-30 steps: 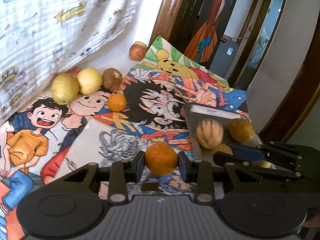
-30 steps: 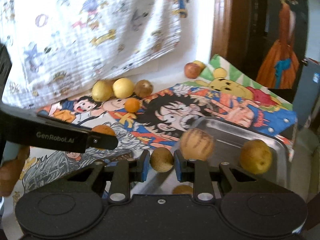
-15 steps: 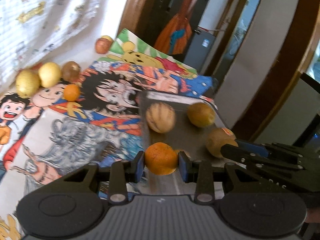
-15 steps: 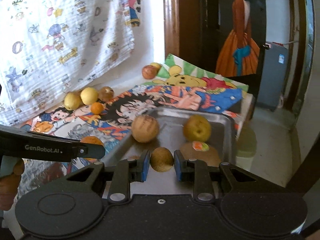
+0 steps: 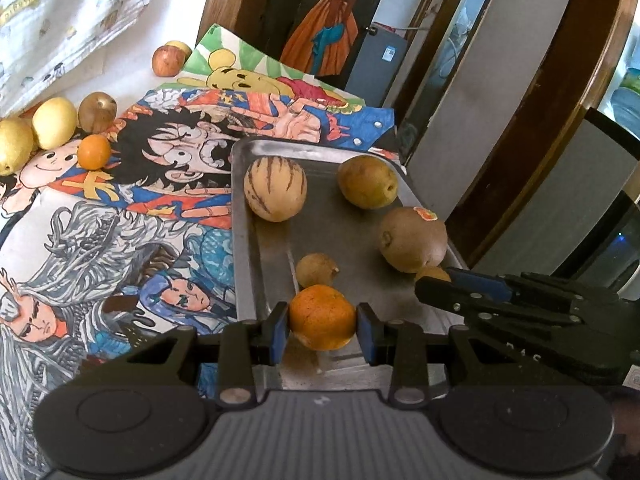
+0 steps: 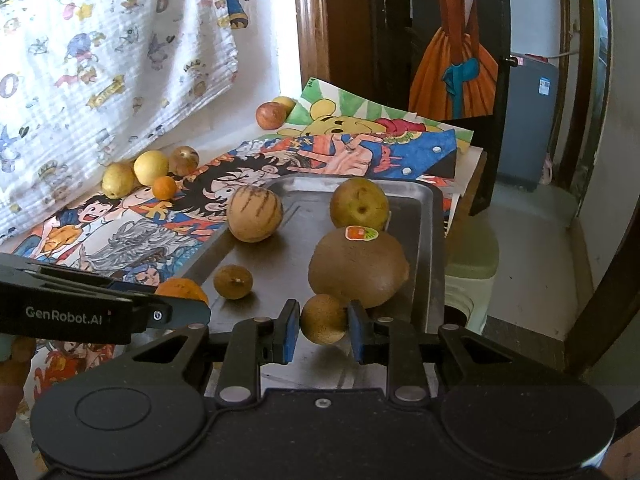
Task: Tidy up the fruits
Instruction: 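Lower the orange onto the tray with the left tool while the right tool sets the brown fruit down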
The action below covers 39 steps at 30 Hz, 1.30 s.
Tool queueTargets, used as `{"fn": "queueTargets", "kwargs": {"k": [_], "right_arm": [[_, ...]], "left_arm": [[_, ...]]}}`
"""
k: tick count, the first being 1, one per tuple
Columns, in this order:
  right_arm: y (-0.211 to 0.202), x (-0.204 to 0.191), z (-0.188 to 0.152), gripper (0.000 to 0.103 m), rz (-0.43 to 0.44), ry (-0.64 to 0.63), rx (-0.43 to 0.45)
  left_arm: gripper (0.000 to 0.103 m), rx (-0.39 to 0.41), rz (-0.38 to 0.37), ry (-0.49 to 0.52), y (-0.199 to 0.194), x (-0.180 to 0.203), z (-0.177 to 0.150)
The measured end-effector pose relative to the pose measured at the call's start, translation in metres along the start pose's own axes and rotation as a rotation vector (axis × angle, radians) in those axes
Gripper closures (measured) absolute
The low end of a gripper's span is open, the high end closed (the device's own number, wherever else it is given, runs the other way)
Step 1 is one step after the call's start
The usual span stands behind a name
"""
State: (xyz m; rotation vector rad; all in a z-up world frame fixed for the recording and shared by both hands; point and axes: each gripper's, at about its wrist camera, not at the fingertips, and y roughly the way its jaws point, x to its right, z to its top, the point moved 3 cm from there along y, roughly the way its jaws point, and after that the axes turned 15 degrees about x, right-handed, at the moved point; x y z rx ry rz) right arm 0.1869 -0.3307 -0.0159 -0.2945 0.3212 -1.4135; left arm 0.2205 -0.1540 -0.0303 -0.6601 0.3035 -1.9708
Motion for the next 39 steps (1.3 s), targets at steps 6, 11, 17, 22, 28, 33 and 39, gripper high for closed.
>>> {"fn": "queueTargets", "kwargs": {"k": [6, 11, 17, 22, 28, 33, 39], "right_arm": [[0.005, 0.005, -0.003, 0.075, -0.015, 0.007, -0.008], [0.009, 0.006, -0.003, 0.075, -0.016, 0.008, -0.011], [0.011, 0.006, -0.005, 0.075, -0.016, 0.013, -0.020], [0.013, 0.005, -0.006, 0.075, -0.016, 0.011, -0.021], [0.012, 0.006, -0.007, 0.073, -0.018, 0.011, -0.027], [0.009, 0.004, -0.007, 0.068, -0.022, 0.005, -0.028], [-0.001, 0.003, -0.003, 0.058, -0.032, 0.001, -0.015]], "left_arm": [[0.064, -0.017, 0.000, 0.003, 0.008, 0.000, -0.002], [0.064, -0.011, 0.003, 0.003, 0.013, -0.001, 0.000], [0.064, -0.005, 0.006, 0.006, 0.016, -0.003, 0.001], [0.064, -0.004, 0.007, 0.006, 0.016, -0.002, 0.001], [0.060, 0.001, 0.012, -0.004, 0.013, -0.003, 0.003], [0.052, 0.026, 0.015, -0.007, 0.006, -0.002, 0.005], [0.048, 0.065, 0.029, -0.021, -0.007, -0.003, 0.010]]}}
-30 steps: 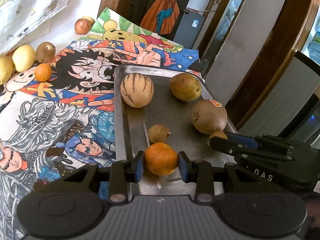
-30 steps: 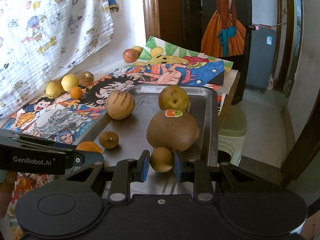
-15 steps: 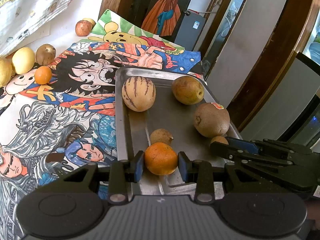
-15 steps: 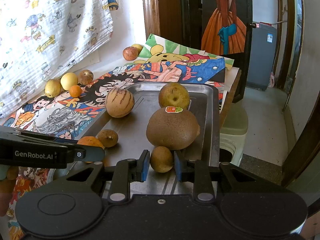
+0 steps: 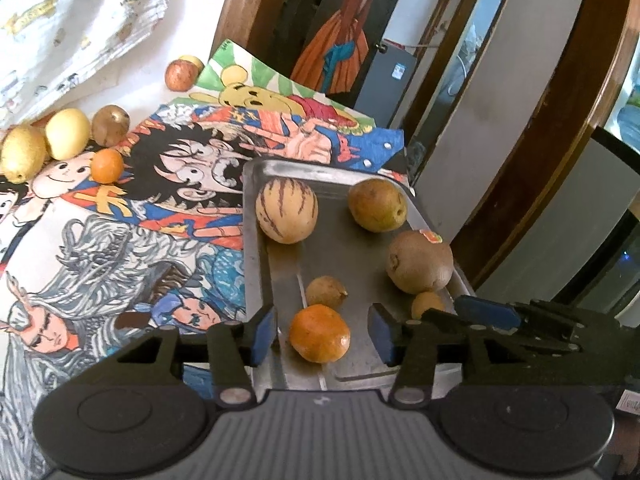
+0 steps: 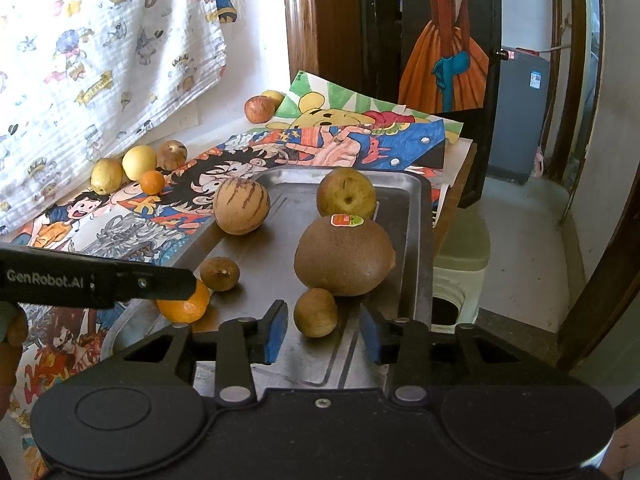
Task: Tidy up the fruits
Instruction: 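Lower the orange onto the tray with the left tool while the right tool sets the brown fruit down, then open both tools and lift them away from the tray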
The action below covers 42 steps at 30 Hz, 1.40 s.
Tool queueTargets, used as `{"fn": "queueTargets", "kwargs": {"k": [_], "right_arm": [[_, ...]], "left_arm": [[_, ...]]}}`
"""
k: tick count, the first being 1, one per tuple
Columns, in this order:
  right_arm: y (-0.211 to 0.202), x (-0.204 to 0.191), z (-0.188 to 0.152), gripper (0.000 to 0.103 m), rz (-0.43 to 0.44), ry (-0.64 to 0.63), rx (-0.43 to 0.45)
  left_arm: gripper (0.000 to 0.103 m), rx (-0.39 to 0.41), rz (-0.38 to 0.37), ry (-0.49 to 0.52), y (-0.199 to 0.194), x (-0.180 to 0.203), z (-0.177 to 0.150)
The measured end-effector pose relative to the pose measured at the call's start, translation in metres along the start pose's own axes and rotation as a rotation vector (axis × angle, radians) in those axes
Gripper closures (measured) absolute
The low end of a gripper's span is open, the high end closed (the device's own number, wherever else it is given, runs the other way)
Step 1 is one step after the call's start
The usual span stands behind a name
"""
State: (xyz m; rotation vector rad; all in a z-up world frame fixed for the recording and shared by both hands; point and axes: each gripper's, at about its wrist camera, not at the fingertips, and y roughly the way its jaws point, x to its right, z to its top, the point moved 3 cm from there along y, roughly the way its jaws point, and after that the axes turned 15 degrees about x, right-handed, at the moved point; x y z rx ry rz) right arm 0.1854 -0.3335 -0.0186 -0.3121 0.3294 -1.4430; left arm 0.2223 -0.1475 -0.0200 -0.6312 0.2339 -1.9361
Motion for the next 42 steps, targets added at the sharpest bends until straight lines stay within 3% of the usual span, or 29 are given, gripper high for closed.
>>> {"fn": "queueTargets", "kwargs": {"k": [8, 14, 19, 22, 26, 32, 37, 42], "right_arm": [[-0.015, -0.007, 0.005, 0.040, 0.000, 0.000, 0.024], [-0.028, -0.017, 0.009, 0.019, 0.003, 0.005, 0.043], [-0.040, -0.026, 0.012, 0.004, -0.005, 0.011, 0.048], [-0.049, -0.033, 0.011, 0.001, -0.011, 0.016, 0.043], [-0.062, -0.047, 0.010, 0.001, -0.011, 0.019, 0.019], [-0.078, -0.069, 0.001, 0.001, 0.022, 0.040, -0.055], [-0.090, -0.084, -0.005, 0.001, 0.037, 0.058, -0.102], [-0.099, -0.102, -0.008, 0.001, 0.057, 0.029, -0.129]], "left_arm": [[0.023, 0.054, 0.048, -0.015, -0.022, -0.009, 0.004], [0.002, 0.096, 0.102, -0.025, -0.042, -0.020, 0.007], [0.001, 0.124, 0.147, -0.039, -0.061, -0.031, 0.006], [0.000, 0.139, 0.184, -0.049, -0.073, -0.038, 0.003], [0.000, 0.147, 0.222, -0.035, -0.091, -0.046, -0.001], [0.000, 0.051, 0.276, 0.031, -0.108, -0.050, -0.017], [0.000, 0.037, 0.274, 0.012, -0.127, -0.053, -0.030], [0.000, 0.025, 0.324, 0.006, -0.140, -0.064, -0.035]]}}
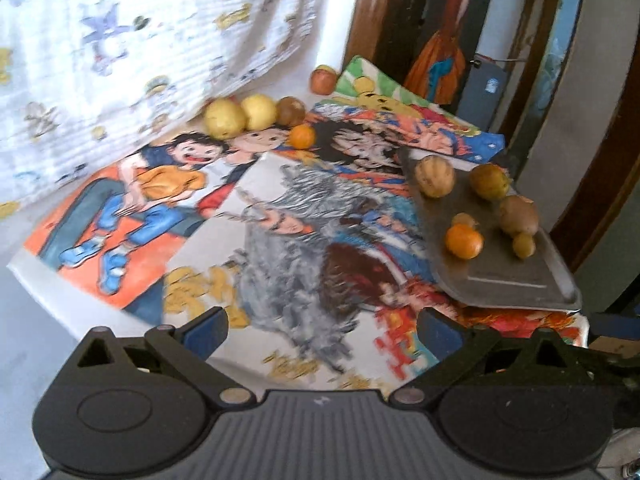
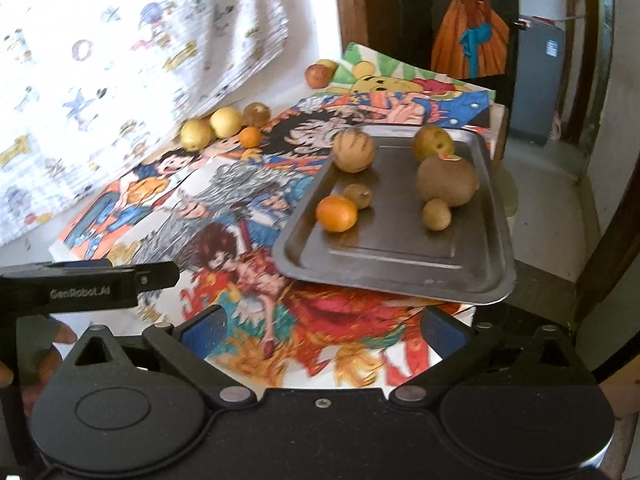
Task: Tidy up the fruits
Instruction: 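Open both tools and lift them away from the tray, then grasp the large yellow pear with the left tool while the right tool grasps a brown round fruit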
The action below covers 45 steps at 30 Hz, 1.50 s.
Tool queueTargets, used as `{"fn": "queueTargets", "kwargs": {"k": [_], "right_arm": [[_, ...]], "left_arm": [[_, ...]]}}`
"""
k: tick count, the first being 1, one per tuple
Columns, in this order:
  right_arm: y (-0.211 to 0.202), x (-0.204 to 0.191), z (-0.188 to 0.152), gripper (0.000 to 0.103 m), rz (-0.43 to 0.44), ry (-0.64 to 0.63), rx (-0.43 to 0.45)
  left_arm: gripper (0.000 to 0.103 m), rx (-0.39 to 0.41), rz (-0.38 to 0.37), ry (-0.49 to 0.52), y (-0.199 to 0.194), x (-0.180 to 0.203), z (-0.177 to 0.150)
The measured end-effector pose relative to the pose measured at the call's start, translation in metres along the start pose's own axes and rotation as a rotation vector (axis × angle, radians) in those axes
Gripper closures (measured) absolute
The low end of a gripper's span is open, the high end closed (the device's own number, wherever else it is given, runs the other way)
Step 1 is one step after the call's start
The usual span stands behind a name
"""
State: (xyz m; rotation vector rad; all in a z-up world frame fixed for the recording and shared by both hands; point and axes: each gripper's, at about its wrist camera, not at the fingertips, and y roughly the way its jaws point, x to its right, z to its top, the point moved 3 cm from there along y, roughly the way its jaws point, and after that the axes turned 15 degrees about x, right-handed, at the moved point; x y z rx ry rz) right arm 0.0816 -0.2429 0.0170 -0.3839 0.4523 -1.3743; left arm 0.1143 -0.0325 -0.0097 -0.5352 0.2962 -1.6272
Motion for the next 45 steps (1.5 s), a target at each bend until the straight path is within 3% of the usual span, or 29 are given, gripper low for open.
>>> {"fn": "queueTargets", "kwargs": {"k": [14, 22, 25, 31, 36, 39, 45], "right_arm": [[0.001, -0.037, 0.017, 0.001, 0.049, -0.159, 0.008], [0.007, -0.053, 0.046, 0.001, 0.085, -0.189, 0.071], [0.009, -0.059, 0.065, 0.001, 0.106, -0.173, 0.135], [0.010, -0.070, 0.117, 0.001, 0.197, -0.116, 0.260], [0.014, -0.086, 0.174, 0.001, 0.282, -0.201, 0.345], [0.020, -0.091, 0.221, 0.001, 0.369, -0.217, 0.347], [0.045, -0.094, 0.300, 0.000, 0.429, -0.272, 0.387]], "left_arm": [[0.000, 0.010, 0.139, -0.066, -0.011, -0.059, 0.011], [0.000, 0.049, 0.171, -0.068, -0.015, -0.073, 0.027], [0.000, 0.079, 0.215, -0.118, -0.013, -0.083, 0.034], [0.000, 0.114, 0.273, -0.214, -0.009, -0.108, 0.048], [0.000, 0.170, 0.260, -0.162, -0.008, -0.109, 0.071], [0.000, 0.213, 0.241, -0.100, -0.009, -0.104, 0.092], [0.000, 0.335, 0.196, 0.030, -0.005, -0.088, 0.133]]}}
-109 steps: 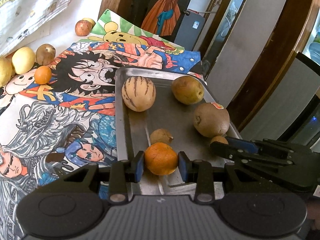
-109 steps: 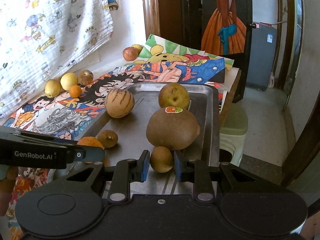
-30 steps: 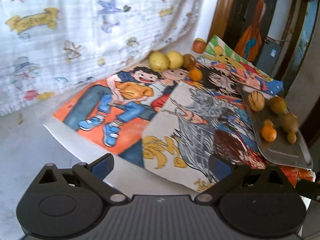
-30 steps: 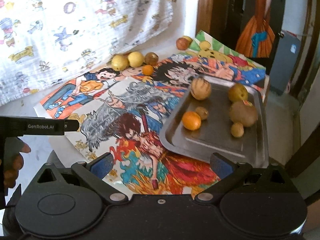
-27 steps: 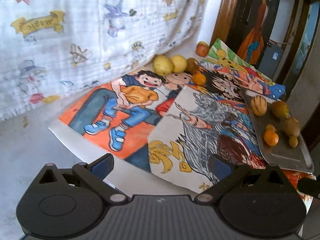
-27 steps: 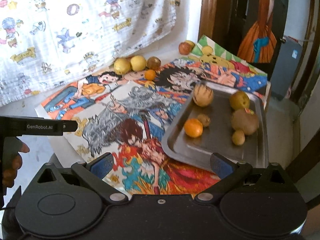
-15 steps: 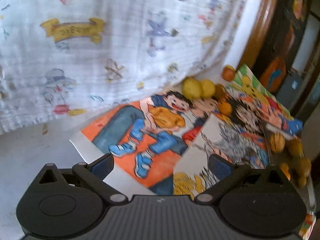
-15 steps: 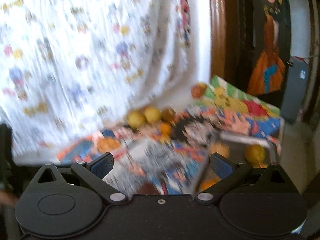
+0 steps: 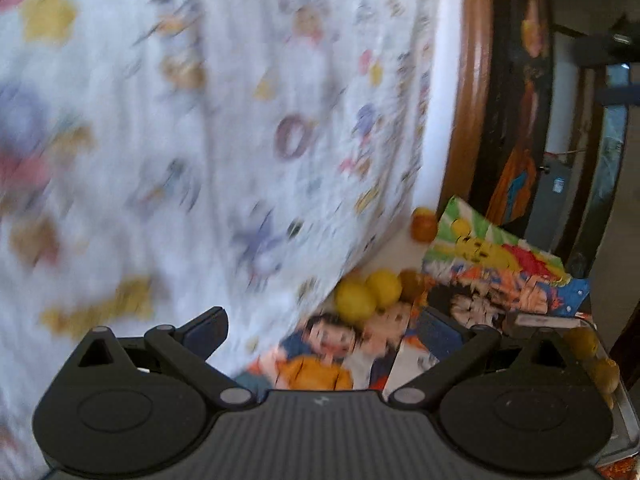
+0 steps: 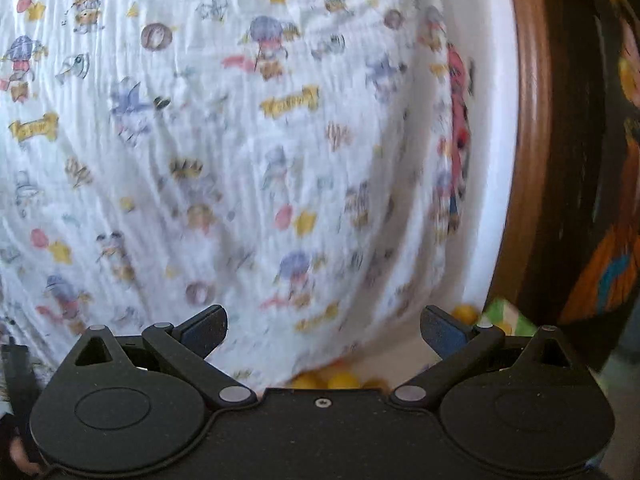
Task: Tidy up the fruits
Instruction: 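Grasp the large yellow pear with the left tool while the right tool grasps a brown round fruit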
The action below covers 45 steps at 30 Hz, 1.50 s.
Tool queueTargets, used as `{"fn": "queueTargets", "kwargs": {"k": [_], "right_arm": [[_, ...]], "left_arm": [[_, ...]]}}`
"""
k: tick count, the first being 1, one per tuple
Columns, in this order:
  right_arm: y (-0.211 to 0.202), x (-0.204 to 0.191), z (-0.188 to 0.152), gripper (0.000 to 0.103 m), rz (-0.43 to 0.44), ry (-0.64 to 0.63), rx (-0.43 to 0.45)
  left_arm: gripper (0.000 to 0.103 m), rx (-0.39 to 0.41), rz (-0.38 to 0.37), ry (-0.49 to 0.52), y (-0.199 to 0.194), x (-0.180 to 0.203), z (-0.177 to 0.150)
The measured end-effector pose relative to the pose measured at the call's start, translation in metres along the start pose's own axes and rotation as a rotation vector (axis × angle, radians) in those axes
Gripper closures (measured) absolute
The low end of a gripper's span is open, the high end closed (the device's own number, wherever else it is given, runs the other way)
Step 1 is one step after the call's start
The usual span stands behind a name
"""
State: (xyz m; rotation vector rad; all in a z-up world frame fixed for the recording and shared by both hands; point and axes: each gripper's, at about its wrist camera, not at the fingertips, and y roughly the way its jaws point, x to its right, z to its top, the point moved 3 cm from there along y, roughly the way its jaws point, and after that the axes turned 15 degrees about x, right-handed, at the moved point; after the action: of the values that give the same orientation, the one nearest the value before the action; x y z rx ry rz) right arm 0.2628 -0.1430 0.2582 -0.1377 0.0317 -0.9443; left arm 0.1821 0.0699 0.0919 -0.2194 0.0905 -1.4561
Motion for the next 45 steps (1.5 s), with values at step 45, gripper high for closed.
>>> {"fn": "queueTargets", "kwargs": {"k": [45], "right_arm": [[0.241, 0.098, -0.253, 0.017, 0.256, -0.274, -0.398]], "left_arm": [[0.019, -0.219, 0.120, -0.070, 0.212, 0.046, -0.091]]}}
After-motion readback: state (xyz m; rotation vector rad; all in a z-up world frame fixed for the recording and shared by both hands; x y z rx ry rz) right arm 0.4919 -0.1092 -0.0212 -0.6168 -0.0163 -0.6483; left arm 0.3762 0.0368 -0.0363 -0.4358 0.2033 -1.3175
